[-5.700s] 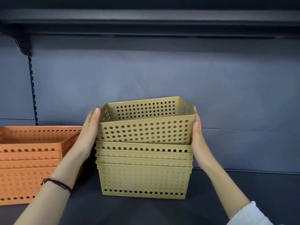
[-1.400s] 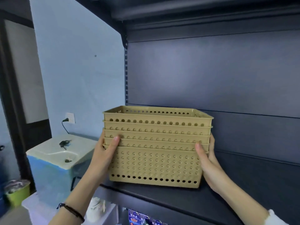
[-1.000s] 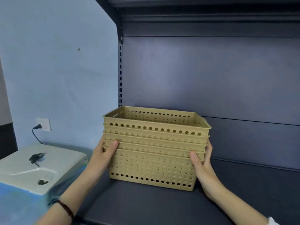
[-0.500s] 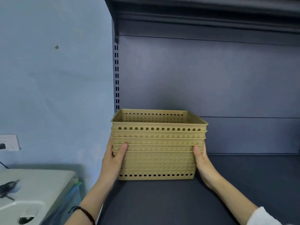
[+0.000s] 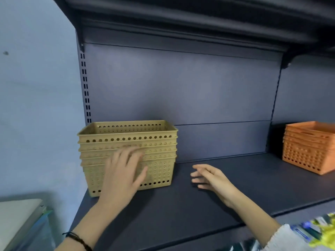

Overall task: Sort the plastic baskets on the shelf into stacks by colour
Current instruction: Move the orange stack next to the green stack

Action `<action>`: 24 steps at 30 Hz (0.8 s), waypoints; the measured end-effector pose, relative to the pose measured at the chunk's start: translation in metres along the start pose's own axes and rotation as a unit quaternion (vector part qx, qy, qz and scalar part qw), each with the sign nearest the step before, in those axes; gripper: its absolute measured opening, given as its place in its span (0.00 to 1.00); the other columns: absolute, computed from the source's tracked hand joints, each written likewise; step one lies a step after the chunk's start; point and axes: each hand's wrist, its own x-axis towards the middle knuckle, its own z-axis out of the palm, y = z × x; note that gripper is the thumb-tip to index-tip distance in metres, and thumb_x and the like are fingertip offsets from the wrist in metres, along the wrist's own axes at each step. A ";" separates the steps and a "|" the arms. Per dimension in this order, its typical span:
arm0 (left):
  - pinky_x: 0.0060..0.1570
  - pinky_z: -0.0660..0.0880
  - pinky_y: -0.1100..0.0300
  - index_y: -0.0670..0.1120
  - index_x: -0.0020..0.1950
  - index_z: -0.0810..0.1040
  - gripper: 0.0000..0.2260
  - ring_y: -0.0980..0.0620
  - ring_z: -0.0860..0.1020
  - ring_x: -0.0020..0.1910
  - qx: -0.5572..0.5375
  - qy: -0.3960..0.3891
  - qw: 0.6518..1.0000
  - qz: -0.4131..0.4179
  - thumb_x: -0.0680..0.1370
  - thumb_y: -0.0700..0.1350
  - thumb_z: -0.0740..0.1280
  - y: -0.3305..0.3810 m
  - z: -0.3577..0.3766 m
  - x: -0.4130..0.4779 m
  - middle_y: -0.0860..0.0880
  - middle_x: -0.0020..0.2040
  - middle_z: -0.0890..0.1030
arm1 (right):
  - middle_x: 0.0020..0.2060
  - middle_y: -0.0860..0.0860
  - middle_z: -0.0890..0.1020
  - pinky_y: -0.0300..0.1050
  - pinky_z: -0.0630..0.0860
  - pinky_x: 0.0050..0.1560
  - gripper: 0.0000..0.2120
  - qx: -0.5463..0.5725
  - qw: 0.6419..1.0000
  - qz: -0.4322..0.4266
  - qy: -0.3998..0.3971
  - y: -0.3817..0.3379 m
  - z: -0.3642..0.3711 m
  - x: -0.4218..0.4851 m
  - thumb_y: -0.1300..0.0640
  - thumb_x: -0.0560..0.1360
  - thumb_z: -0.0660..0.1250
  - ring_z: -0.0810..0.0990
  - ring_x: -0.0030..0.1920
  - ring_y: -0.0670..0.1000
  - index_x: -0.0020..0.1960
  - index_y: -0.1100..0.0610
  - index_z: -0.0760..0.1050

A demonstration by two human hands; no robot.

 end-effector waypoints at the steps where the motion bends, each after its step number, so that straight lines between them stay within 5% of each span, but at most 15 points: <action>1: 0.53 0.67 0.52 0.49 0.57 0.79 0.16 0.47 0.77 0.57 0.021 -0.040 0.998 0.036 0.76 0.55 0.60 0.020 0.008 0.003 0.50 0.56 0.81 | 0.49 0.52 0.85 0.47 0.78 0.54 0.09 -0.032 0.999 -0.008 0.003 0.001 -0.017 -0.010 0.53 0.80 0.62 0.84 0.52 0.52 0.55 0.51 0.80; 5: 0.42 0.76 0.53 0.51 0.50 0.80 0.12 0.49 0.83 0.43 0.028 -0.146 0.982 0.117 0.69 0.53 0.72 0.112 0.055 0.011 0.53 0.44 0.84 | 0.48 0.44 0.84 0.38 0.75 0.54 0.05 -0.254 0.964 -0.069 0.026 0.018 -0.105 -0.050 0.51 0.76 0.66 0.81 0.51 0.44 0.49 0.44 0.79; 8: 0.39 0.77 0.54 0.51 0.45 0.82 0.11 0.49 0.83 0.41 0.022 -0.185 0.972 0.144 0.67 0.54 0.69 0.183 0.091 0.015 0.53 0.41 0.83 | 0.55 0.47 0.81 0.47 0.73 0.60 0.24 -0.438 0.895 -0.081 0.034 0.034 -0.179 -0.084 0.37 0.69 0.56 0.79 0.57 0.47 0.58 0.47 0.77; 12: 0.36 0.77 0.54 0.52 0.42 0.84 0.12 0.50 0.83 0.39 0.029 -0.195 0.968 0.153 0.65 0.56 0.68 0.273 0.124 0.025 0.53 0.41 0.84 | 0.57 0.48 0.79 0.49 0.74 0.58 0.29 -0.477 0.874 -0.063 0.072 0.056 -0.277 -0.121 0.36 0.68 0.54 0.78 0.58 0.49 0.61 0.48 0.76; 17: 0.35 0.78 0.55 0.52 0.45 0.85 0.14 0.51 0.84 0.39 0.010 -0.206 0.974 0.098 0.64 0.55 0.67 0.364 0.150 0.037 0.54 0.42 0.85 | 0.63 0.46 0.75 0.44 0.70 0.60 0.17 -0.500 0.858 -0.076 0.093 0.062 -0.378 -0.135 0.45 0.77 0.62 0.74 0.63 0.48 0.65 0.48 0.73; 20: 0.46 0.78 0.52 0.51 0.56 0.83 0.16 0.50 0.83 0.50 -0.004 -0.215 0.974 0.066 0.72 0.55 0.65 0.404 0.165 0.047 0.52 0.54 0.84 | 0.63 0.46 0.74 0.43 0.71 0.57 0.18 -0.492 0.860 -0.086 0.100 0.064 -0.417 -0.132 0.46 0.78 0.62 0.76 0.60 0.48 0.66 0.48 0.72; 22: 0.59 0.71 0.53 0.53 0.69 0.74 0.19 0.52 0.76 0.64 -0.009 -0.237 0.970 0.049 0.79 0.55 0.60 0.426 0.177 0.061 0.54 0.67 0.77 | 0.63 0.45 0.74 0.43 0.73 0.53 0.18 -0.484 0.864 -0.090 0.108 0.067 -0.440 -0.128 0.45 0.77 0.62 0.76 0.55 0.46 0.66 0.47 0.72; 24: 0.63 0.68 0.56 0.55 0.73 0.68 0.20 0.54 0.71 0.69 -0.034 -0.239 0.970 0.038 0.81 0.56 0.57 0.443 0.191 0.072 0.56 0.71 0.71 | 0.63 0.44 0.74 0.43 0.73 0.49 0.17 -0.479 0.864 -0.096 0.118 0.073 -0.464 -0.124 0.45 0.77 0.62 0.75 0.50 0.43 0.65 0.47 0.72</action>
